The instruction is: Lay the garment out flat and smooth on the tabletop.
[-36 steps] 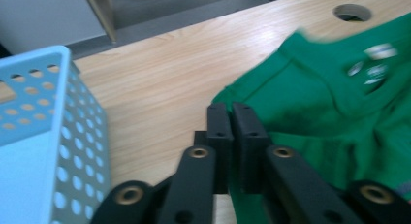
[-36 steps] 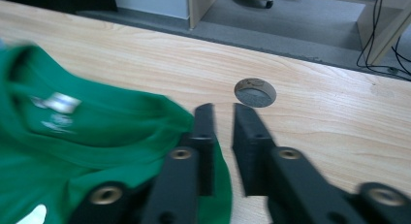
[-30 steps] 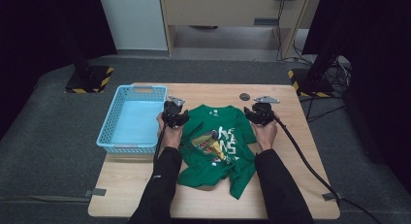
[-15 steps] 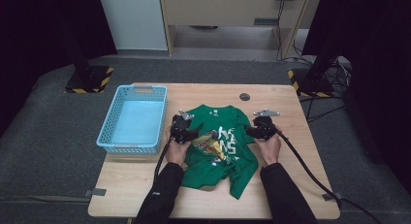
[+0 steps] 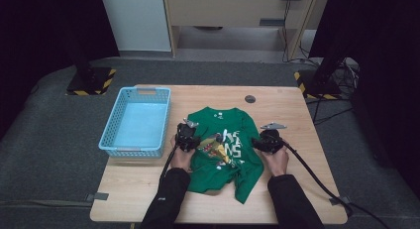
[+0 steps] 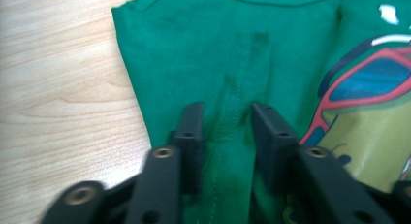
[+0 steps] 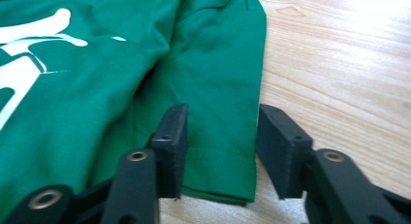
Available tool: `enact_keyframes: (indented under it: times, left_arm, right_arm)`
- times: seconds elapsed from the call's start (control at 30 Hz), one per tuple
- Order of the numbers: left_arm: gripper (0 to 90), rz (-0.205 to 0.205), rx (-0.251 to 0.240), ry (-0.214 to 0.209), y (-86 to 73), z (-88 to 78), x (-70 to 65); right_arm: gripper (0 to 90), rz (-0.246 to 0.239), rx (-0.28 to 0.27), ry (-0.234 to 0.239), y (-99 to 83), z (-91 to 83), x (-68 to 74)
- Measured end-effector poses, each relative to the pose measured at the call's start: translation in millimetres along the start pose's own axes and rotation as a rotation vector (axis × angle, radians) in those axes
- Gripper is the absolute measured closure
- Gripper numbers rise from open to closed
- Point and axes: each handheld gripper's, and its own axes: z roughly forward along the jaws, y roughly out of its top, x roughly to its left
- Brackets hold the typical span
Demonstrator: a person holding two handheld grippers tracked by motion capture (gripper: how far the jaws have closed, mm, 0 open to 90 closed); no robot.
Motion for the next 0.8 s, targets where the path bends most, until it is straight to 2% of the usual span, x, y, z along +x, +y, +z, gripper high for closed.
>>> enact_keyframes:
  times: [0.07,0.17,0.2,0.23,0.33,0.47,0.5,0.6,0.63,0.8]
  left_arm:
    - [74.0,0.004,-0.003,0.001,-0.5,-0.1,-0.3]
    - [78.7,0.036,-0.003,0.014,-1.3,-0.7,-1.3]
    - [83.1,0.042,-0.003,0.016,-1.6,-1.0,-1.1]
    - [84.0,0.044,-0.008,0.015,-2.4,-1.4,-0.6]
    - [85.3,0.045,-0.021,0.018,-2.5,-4.4,0.8]
    - [85.4,0.024,-0.042,0.021,-1.3,-9.5,5.5]
    - [85.4,0.012,-0.046,0.028,-0.3,-12.9,10.2]
    - [85.4,0.015,-0.048,0.050,0.2,-16.5,14.6]
    - [85.4,0.009,-0.049,0.062,0.2,-18.4,17.5]
    - [85.5,0.009,-0.045,0.102,0.2,-20.4,20.6]
  right_arm:
    - [58.4,0.003,-0.007,-0.002,-1.1,-0.3,-0.3]
    - [63.5,0.003,-0.024,-0.004,-4.0,-1.3,-0.5]
    - [69.4,0.002,-0.034,-0.002,-5.9,-2.4,-0.7]
    - [71.7,0.005,-0.034,0.000,-6.4,-2.9,-0.6]
    - [79.1,0.008,-0.035,0.005,-7.9,-4.5,-2.0]
    - [81.7,0.006,-0.032,-0.014,-8.5,-6.4,-8.0]
    - [82.6,0.018,-0.025,-0.029,-9.7,-8.9,-15.7]
    - [83.2,0.024,-0.014,-0.049,-10.7,-11.8,-23.4]
    - [83.4,0.029,-0.011,-0.067,-12.2,-14.5,-32.2]
    - [83.0,0.058,0.004,-0.113,-14.9,-20.5,-55.7]
